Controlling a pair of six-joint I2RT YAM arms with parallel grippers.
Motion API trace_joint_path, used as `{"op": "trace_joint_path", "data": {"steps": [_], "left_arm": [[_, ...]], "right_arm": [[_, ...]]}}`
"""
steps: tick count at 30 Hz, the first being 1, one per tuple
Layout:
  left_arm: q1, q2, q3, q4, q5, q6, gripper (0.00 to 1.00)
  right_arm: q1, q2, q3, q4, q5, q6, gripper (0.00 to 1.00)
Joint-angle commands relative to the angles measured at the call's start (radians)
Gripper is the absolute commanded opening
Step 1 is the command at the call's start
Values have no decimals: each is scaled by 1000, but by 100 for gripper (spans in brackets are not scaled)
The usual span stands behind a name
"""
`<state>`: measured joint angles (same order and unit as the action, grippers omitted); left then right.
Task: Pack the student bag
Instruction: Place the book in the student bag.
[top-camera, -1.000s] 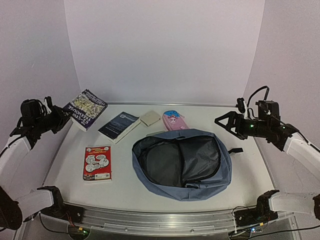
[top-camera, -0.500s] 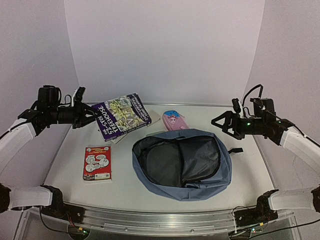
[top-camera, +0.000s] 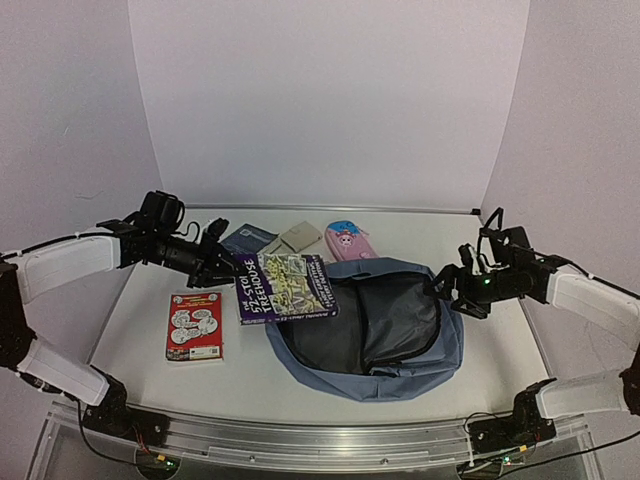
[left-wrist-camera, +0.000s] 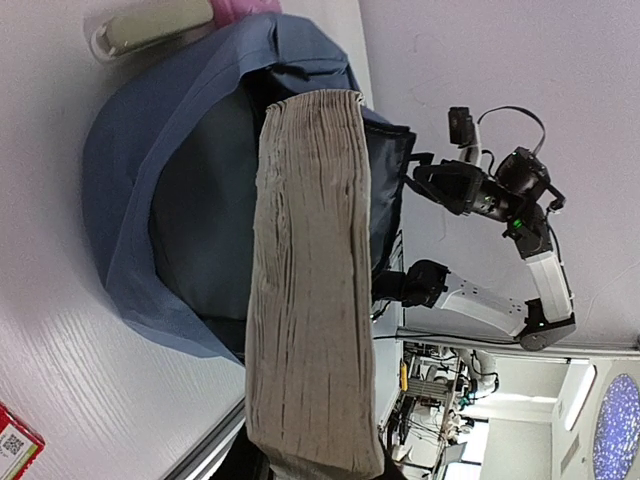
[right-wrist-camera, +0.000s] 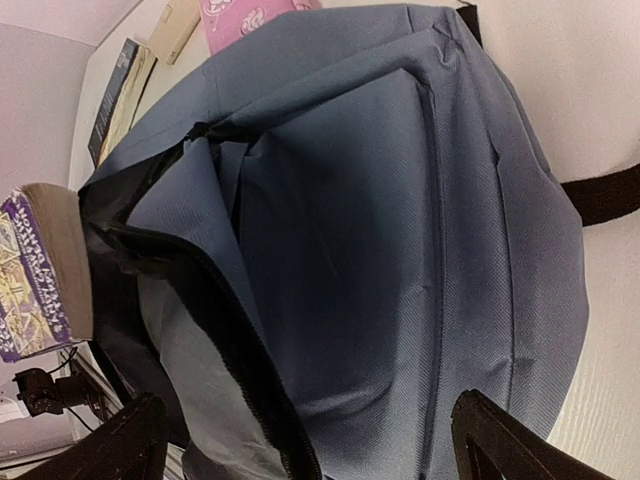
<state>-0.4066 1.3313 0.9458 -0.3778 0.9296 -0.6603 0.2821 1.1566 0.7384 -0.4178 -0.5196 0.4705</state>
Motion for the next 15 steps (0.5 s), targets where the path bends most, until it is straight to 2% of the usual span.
{"op": "trace_joint_path", "data": {"steps": [1, 8, 10, 15], "left_arm": [[-30, 29, -10, 118, 29, -30, 0], [-71, 99, -28, 235, 20, -93, 0], [-90, 132, -26, 256, -6, -119, 0], [-138, 209, -18, 309, -24, -145, 0]], "right_arm": [[2, 20, -50, 78, -47, 1, 98], [3, 73, -79, 207, -134, 38, 79], [4, 84, -62, 213, -172, 24, 70], [5, 68, -5, 203, -227, 20, 19]]}}
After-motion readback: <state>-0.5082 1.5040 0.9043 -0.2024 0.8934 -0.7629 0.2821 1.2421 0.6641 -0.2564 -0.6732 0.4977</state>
